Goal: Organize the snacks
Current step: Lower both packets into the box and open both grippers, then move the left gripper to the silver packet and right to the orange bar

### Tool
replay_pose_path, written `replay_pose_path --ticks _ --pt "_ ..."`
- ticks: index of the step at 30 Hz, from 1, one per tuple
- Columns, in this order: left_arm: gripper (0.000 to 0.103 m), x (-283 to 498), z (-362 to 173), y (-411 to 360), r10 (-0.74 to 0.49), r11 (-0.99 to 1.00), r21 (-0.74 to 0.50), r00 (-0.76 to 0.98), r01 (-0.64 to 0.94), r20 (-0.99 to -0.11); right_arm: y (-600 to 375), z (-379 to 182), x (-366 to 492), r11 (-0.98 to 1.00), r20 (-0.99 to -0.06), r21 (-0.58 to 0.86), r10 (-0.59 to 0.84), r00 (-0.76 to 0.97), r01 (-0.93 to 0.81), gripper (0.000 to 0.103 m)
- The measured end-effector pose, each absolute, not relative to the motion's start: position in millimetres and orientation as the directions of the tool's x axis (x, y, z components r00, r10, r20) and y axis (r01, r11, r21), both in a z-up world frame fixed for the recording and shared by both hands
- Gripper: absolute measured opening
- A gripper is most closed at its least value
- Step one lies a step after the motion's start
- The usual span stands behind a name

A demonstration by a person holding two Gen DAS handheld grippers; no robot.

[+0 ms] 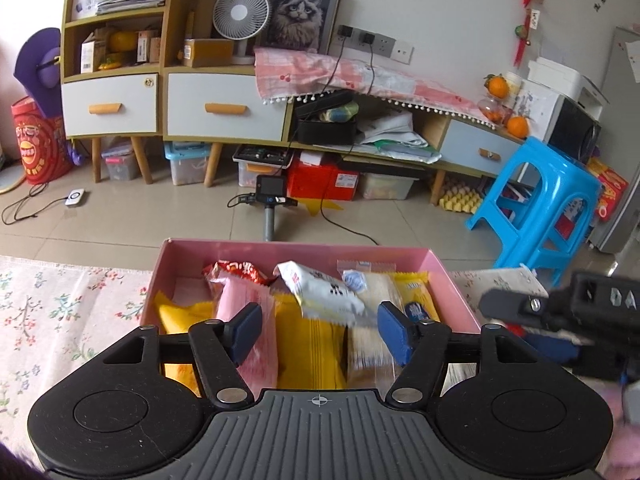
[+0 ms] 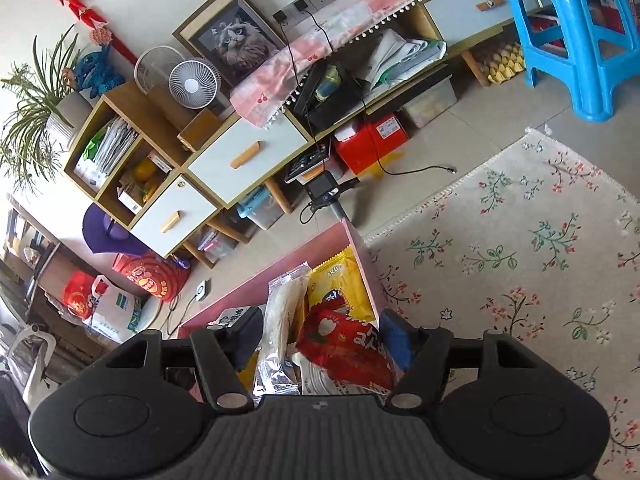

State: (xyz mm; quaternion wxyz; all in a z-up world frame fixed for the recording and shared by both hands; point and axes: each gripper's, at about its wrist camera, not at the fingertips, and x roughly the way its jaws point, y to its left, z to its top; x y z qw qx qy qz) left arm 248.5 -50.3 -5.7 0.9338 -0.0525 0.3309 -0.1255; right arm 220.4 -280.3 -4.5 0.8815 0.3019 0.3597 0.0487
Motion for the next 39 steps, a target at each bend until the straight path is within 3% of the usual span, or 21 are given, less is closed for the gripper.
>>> replay_pose_path --ticks 8,28,32,39 --pt "0.073 216.3 -0.5 -33.9 -0.282 0.959 -0.181 0.742 0.216 -0.608 -282.6 12.4 207.4 0.849 -0.623 0.51 0.255 0.739 0.137 0.061" --pt "0.08 130.3 -15.5 12.0 -0.247 0.967 -0.132 0.684 0.217 -0.686 -253.7 7.8 144.5 0.891 -0.75 0.405 0.193 0.633 0.207 0.077" --pt "0.087 119.4 -23.5 20.4 -0.234 0.97 -0.124 0.681 0.207 -0.694 -246.9 0.3 135.9 0.892 -0.768 0.397 0.194 0.61 0.215 0.081" --pt "0.087 115.7 -39.3 41.1 -0.247 0.968 -0.203 0.667 0.145 -0.703 -229.4 -11.8 129.9 0.91 -0.821 0.357 0.199 0.534 0.209 0.082"
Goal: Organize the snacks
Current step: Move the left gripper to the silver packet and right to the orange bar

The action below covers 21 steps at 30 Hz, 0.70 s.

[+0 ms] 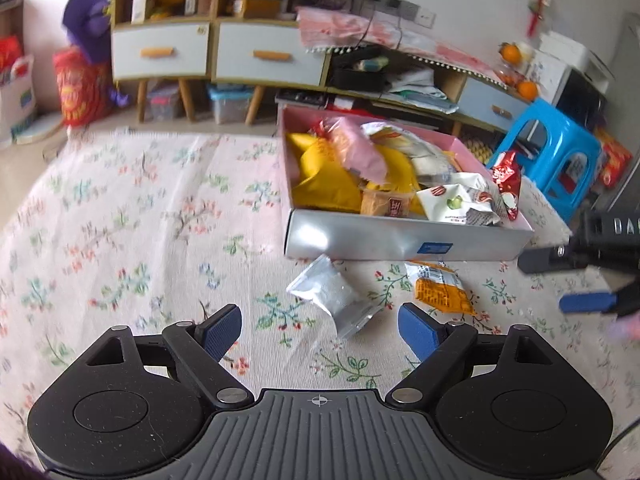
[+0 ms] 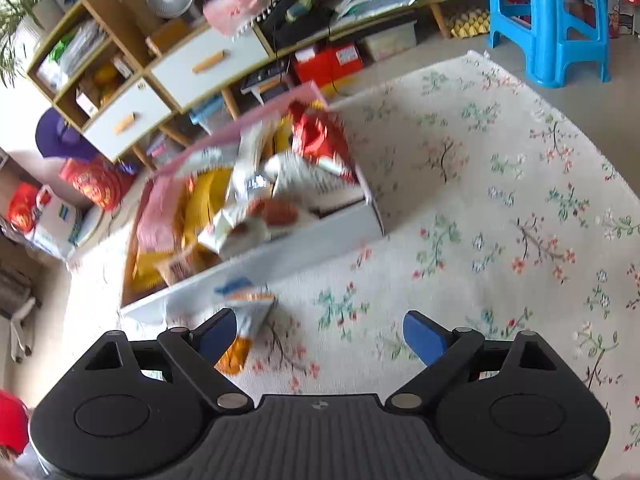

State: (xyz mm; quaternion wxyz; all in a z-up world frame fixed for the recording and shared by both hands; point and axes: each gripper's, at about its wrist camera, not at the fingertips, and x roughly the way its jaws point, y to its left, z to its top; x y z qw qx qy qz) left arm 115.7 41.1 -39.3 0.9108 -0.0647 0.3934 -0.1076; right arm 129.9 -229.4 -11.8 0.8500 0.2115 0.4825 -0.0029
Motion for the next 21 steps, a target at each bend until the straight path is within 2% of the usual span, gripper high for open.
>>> replay_pose_path --ticks 5,15,21 --pt "0.089 117.5 -41.4 47.3 -0.252 0.967 -0.204 0.673 0.152 -0.695 -219.6 -13.4 122.8 0.905 -0.818 0.375 0.22 0.532 0.201 0.086" --pt "0.09 126.5 -58.1 51.1 -0.278 0.96 -0.18 0.68 0.213 -0.679 -216.4 -19.8 128.2 0.893 -0.796 0.394 0.214 0.566 0.216 0.088" --pt "0.09 146.6 -65.9 54.1 -0.298 0.949 -0.286 0.678 0.133 -0.672 -202.4 -30.3 138.3 0.899 -0.791 0.394 0.226 0.569 0.192 0.087"
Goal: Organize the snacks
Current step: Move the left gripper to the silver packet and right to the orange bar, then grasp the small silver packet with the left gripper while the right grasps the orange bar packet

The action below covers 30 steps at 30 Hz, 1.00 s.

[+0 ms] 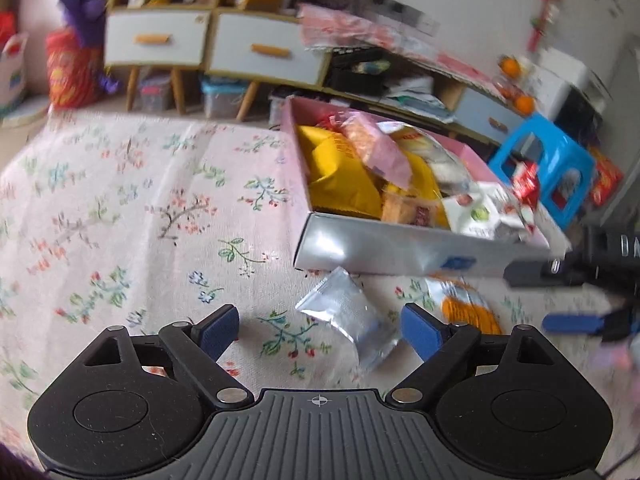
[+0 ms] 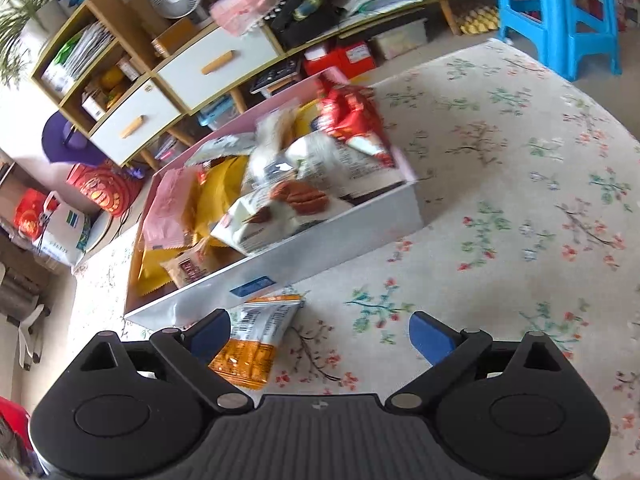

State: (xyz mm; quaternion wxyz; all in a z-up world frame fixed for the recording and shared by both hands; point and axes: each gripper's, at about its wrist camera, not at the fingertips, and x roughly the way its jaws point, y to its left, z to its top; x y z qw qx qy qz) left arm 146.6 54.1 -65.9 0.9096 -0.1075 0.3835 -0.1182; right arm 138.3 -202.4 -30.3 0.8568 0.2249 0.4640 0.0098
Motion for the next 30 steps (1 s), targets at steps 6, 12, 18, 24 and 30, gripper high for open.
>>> replay_pose_path --ticks 6,12,18,24,30 --pt "0.086 153.0 -65.9 49.4 -0.226 0.963 -0.262 0.697 0.057 -0.68 -177.7 -35.9 145.4 0.944 -0.768 0.321 0.21 0.605 0.079 0.084" --pt "0.062 146.6 -64.7 48.9 -0.197 0.972 -0.228 0.704 0.05 -0.682 -157.9 -44.6 141.3 0.988 -0.761 0.146 0.144 0.633 -0.049 0.067" --pt "0.035 147.7 -62.0 49.8 -0.163 0.982 -0.181 0.689 0.047 -0.706 -163.5 -42.9 135.4 0.978 -0.728 0.163 0.206 0.654 -0.127 0.034" --pt "0.028 141.1 -60.0 53.4 -0.177 0.982 -0.173 0.663 0.072 -0.728 -164.3 -37.6 128.5 0.973 -0.724 0.164 0.231 0.65 -0.163 0.018" --pt "0.028 135.9 -58.7 57.5 -0.221 0.973 -0.212 0.643 0.093 -0.733 -163.4 -36.2 122.5 0.974 -0.732 0.16 0.227 0.642 -0.161 0.024"
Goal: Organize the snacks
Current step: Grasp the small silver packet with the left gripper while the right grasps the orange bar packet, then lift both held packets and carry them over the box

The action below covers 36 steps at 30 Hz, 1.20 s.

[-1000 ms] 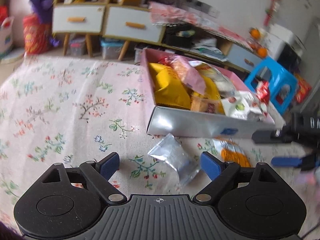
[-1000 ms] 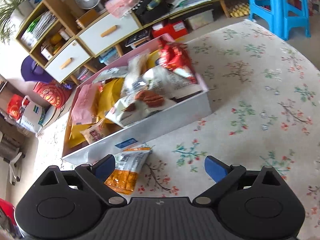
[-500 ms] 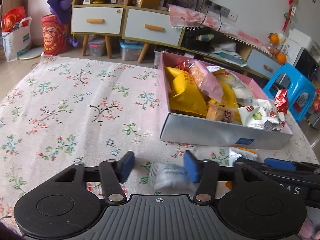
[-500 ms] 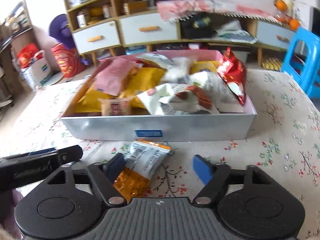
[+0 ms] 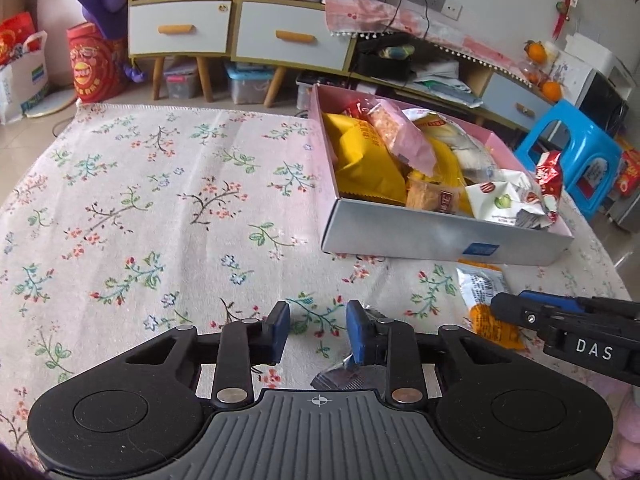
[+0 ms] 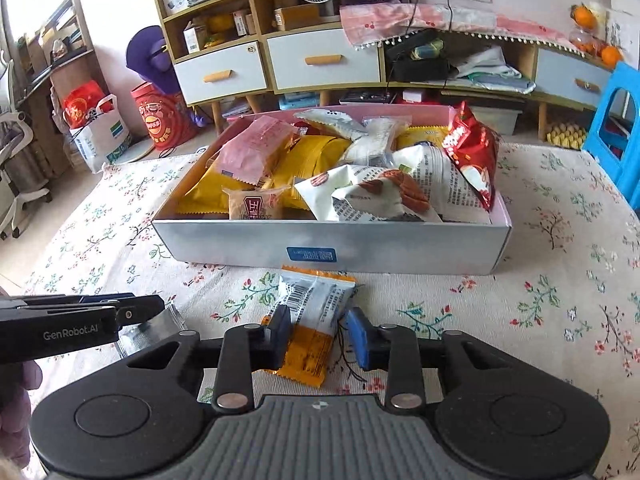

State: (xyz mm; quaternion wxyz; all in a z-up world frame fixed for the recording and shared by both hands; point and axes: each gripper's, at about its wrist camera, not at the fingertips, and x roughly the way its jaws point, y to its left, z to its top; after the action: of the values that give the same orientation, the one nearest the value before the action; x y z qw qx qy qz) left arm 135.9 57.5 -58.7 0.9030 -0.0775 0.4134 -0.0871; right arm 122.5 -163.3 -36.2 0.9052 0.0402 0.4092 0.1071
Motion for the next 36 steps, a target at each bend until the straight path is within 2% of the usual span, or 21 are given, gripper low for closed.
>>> replay_pose_path --ticks 1,3,5,7,8,13,15,17,22,27,32,36 --pt "0.031 136.0 -58.7 58.7 -0.227 0.971 -0.224 0.641 0.087 -0.733 -165.5 -36.0 121.9 0.973 -0.733 0.172 0.229 0.641 -0.151 0.026" --pt "0.031 137.3 -58.7 60.7 -0.243 0.963 -0.259 0.633 0.068 -0.735 -166.7 -35.9 124.0 0.97 -0.735 0.204 0.241 0.634 -0.132 0.043" --pt "0.038 138.5 -58.0 61.9 -0.263 0.956 -0.287 0.628 0.066 -0.732 -167.3 -35.5 125.1 0.964 -0.726 0.232 0.259 0.637 -0.128 0.051" --pt "0.048 139.6 -56.3 61.4 -0.297 0.946 -0.312 0.615 0.086 -0.731 -164.0 -36.3 125.8 0.965 -0.724 0.224 0.261 0.639 -0.14 0.055" --pt "0.05 139.0 -55.4 61.7 -0.311 0.942 -0.321 0.612 0.096 -0.727 -162.4 -37.5 125.8 0.967 -0.727 0.211 0.255 0.637 -0.147 0.055" --pt "0.052 136.1 -53.3 55.0 -0.348 0.936 -0.308 0.583 0.17 -0.735 -153.6 -46.9 124.3 0.976 -0.73 0.12 0.21 0.65 -0.181 0.053" --pt "0.052 134.8 -53.9 50.3 -0.355 0.935 -0.293 0.571 0.202 -0.74 -150.6 -47.3 123.3 0.977 -0.725 0.082 0.193 0.661 -0.195 0.032" --pt "0.052 133.3 -55.0 44.6 -0.363 0.931 -0.274 0.561 0.239 -0.744 -151.0 -46.5 123.3 0.976 -0.723 0.063 0.187 0.665 -0.207 0.03" --pt "0.052 126.6 -56.8 31.0 -0.343 0.931 -0.192 0.564 0.31 -0.752 -155.8 -44.7 123.9 0.976 -0.723 0.072 0.194 0.663 -0.208 0.029" --pt "0.046 123.0 -57.1 26.0 -0.305 0.933 -0.118 0.575 0.339 -0.759 -158.9 -42.2 122.4 0.977 -0.735 0.089 0.196 0.649 -0.194 0.029" --pt "0.027 119.8 -57.7 24.2 -0.258 0.935 -0.041 0.596 0.353 -0.76 -161.6 -35.8 118.6 0.976 -0.741 0.112 0.206 0.639 -0.185 0.029" --pt "0.025 116.9 -58.3 24.1 -0.245 0.935 -0.018 0.609 0.354 -0.755 -162.0 -29.4 115.8 0.975 -0.736 0.115 0.212 0.643 -0.189 0.029"
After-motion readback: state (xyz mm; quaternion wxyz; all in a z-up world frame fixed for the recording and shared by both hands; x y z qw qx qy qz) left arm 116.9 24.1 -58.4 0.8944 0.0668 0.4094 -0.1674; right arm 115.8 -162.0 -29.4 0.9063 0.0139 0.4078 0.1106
